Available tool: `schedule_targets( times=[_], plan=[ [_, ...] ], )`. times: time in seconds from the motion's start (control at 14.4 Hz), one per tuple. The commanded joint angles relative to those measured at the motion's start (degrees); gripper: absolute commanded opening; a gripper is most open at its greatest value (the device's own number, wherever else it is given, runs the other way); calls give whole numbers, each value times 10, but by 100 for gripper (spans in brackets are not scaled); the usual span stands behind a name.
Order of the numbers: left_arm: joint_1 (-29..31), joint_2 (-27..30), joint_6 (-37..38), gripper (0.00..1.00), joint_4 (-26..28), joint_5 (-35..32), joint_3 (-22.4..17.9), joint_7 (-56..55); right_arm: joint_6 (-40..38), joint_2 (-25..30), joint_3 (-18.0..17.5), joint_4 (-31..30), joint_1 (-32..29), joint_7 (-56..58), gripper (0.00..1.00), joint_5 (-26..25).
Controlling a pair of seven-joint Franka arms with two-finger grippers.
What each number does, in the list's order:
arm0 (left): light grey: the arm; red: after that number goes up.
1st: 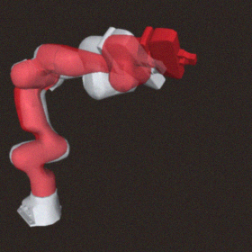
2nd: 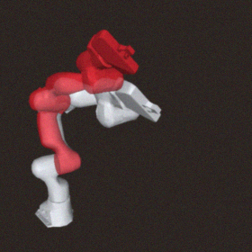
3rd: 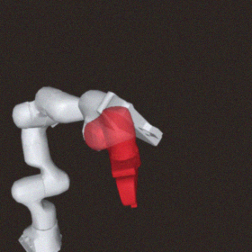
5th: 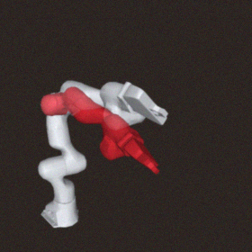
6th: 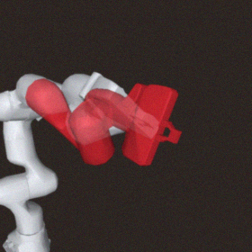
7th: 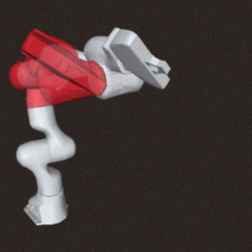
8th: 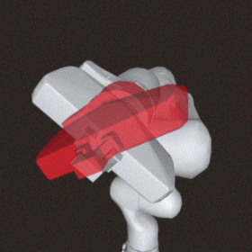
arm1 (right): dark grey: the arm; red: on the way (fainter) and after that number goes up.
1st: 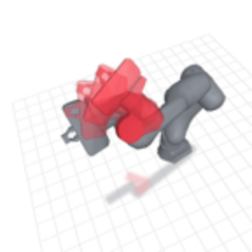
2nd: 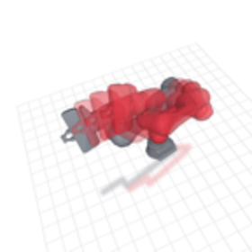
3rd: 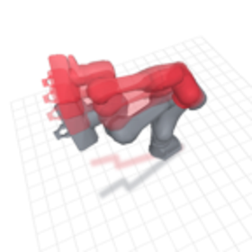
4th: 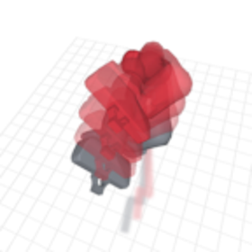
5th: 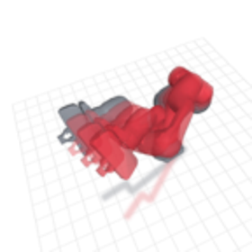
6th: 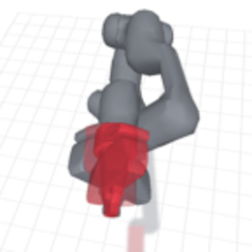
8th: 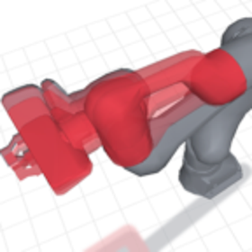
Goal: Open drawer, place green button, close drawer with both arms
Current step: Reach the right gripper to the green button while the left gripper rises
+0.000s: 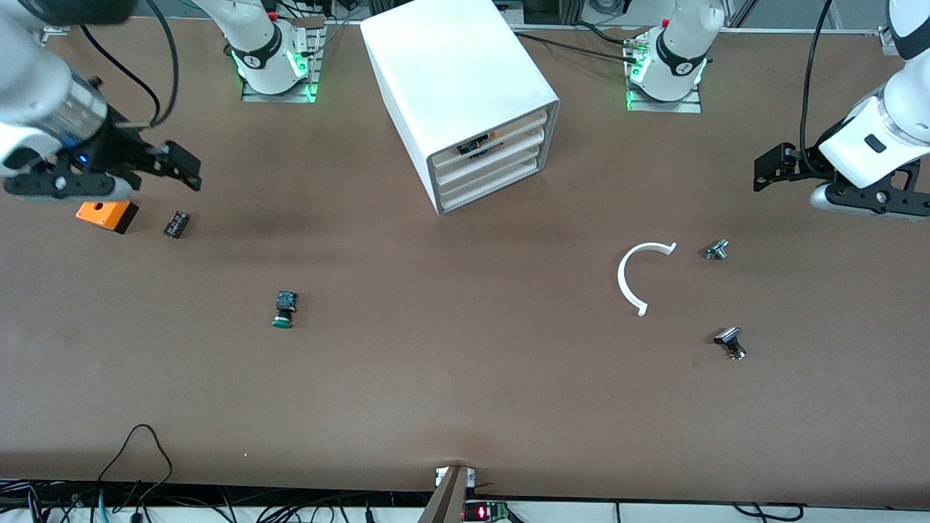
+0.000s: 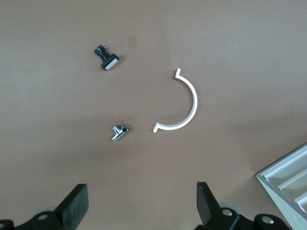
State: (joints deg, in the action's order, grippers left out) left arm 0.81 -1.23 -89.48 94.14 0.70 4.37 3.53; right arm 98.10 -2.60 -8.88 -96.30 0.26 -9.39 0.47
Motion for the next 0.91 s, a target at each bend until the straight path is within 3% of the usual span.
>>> schedule_targets(
  times=[0.0,0.35,0.63,0.84],
  plan=[
    [2,-7,45,99,-12,51,-1,-2,56,-66,2,11,1,-9,99,10],
    [4,-34,132,99,-12,173,-1,2,163,-156,3,-6,-1,-5,99,8],
    [25,-84,173,99,-5,322,-2,8,255,-218,3,-26,-1,5,99,4],
    [24,-131,184,99,-4,369,-1,86,380,-259,3,-70,-1,45,99,1]
  ],
)
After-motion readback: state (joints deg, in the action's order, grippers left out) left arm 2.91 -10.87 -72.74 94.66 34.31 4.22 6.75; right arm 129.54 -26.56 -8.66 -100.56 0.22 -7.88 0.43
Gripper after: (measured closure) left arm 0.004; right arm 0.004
